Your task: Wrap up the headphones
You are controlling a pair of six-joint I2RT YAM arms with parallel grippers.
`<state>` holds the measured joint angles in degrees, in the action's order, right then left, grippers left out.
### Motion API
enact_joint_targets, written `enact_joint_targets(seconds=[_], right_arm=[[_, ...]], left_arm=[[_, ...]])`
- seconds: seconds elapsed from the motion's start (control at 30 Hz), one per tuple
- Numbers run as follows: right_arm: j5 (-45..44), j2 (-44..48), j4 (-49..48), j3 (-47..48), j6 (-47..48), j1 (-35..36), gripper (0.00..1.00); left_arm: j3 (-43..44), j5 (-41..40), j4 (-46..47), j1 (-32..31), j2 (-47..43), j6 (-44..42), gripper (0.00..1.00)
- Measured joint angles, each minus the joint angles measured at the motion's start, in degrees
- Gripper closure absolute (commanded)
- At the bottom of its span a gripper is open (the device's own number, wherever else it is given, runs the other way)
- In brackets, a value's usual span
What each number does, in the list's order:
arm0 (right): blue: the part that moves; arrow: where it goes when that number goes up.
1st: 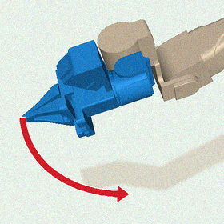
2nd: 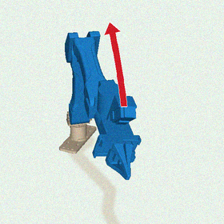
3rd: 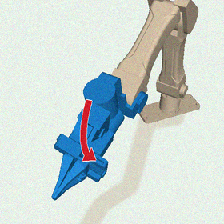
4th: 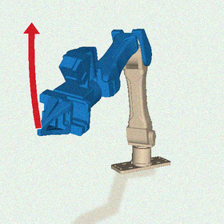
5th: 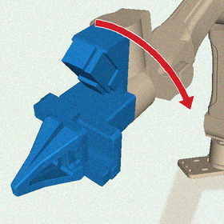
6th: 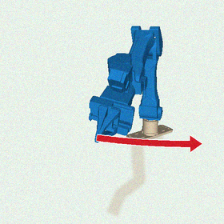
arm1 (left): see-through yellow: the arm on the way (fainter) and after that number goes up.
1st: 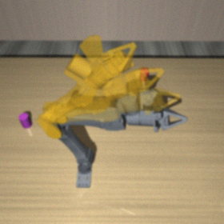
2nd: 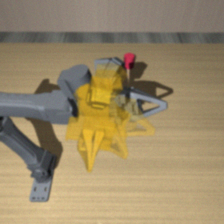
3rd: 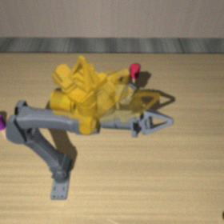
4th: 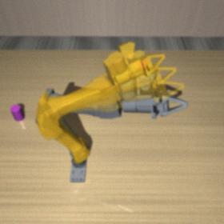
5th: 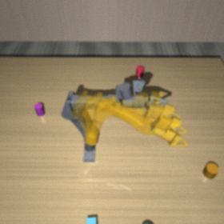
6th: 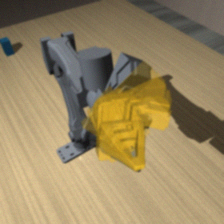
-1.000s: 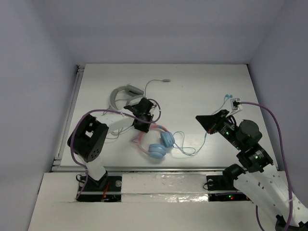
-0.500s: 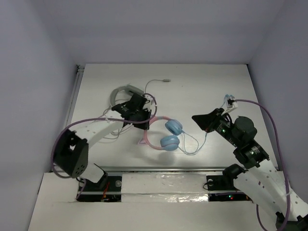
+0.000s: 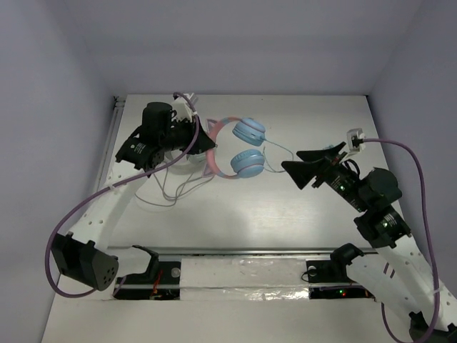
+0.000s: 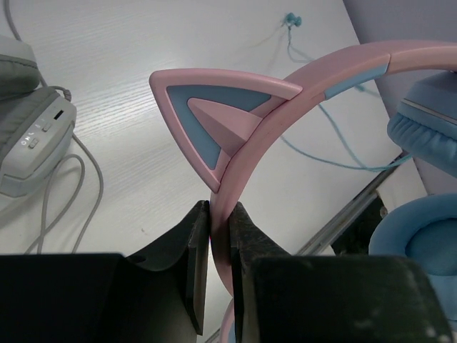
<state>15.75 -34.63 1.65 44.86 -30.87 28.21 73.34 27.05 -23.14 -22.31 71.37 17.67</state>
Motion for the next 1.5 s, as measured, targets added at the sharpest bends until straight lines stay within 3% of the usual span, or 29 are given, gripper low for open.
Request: enact_joint_targets(seconds=[0.27, 0.47, 0.73, 0.87, 0.9, 0.97, 1.03, 1.2, 1.5], right_arm=[[0.1, -5.2, -3.5, -0.2, 2.6, 0.0, 0.03], [7.3, -10.9, -6.7, -1.3, 3.5, 0.0, 0.08], [16.2, -10.5, -11.2, -4.8, 1.9, 0.0, 0.12], [21.1, -9.2, -14.8, -7.8, -1.2, 0.0, 0.25], [22.0, -8.9, -15.6, -8.4, -1.8, 0.0, 0.36], [23.3, -8.5, -16.7, -9.4, -3.0, 0.0, 0.46], [24.3, -8.4, -17.2, -9.9, -3.7, 0.0, 0.66], [24.6, -8.6, -17.6, -10.1, -4.7, 0.0, 0.99], [18.9, -9.5, -15.4, -10.8, -5.1, 0.0, 1.0]], left_arm=[[5.8, 3.4, -1.3, 0.5, 0.5, 1.5, 1.0], [10.6, 5.0, -1.3, 1.2, 0.6, 3.0, 1.0], [17.8, 6.1, -1.3, 1.8, 1.7, 4.4, 1.0], [18.6, 6.6, -1.3, 1.8, 2.1, 4.9, 1.0], [18.6, 6.7, -1.3, 1.8, 2.3, 5.0, 1.0], [18.8, 6.8, -1.3, 1.8, 2.8, 5.2, 1.0], [19.4, 7.0, -1.4, 1.8, 3.7, 5.4, 1.0], [20.5, 7.0, -1.2, 1.8, 5.3, 6.1, 1.0], [20.5, 6.7, 2.1, 4.7, 6.4, 11.1, 1.0]])
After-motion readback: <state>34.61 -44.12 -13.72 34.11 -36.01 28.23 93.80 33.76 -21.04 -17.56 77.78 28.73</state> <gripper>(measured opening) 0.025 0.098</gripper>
